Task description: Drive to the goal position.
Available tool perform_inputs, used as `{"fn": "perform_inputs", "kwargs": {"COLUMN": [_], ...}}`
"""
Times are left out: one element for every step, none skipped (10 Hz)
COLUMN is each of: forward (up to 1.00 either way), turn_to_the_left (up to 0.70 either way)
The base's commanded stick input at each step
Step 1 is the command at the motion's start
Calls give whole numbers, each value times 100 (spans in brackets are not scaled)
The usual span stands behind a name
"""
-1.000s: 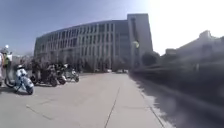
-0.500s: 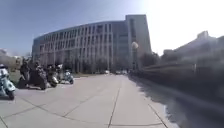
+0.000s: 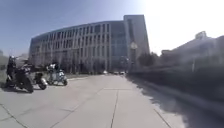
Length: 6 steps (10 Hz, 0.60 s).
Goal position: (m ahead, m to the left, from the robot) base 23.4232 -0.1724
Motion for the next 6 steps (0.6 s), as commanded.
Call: {"fn": "perform_inputs", "kwargs": {"forward": [100,100,100,100,100,100], "turn_to_the_left": [3,3,3,3,3,3]}}
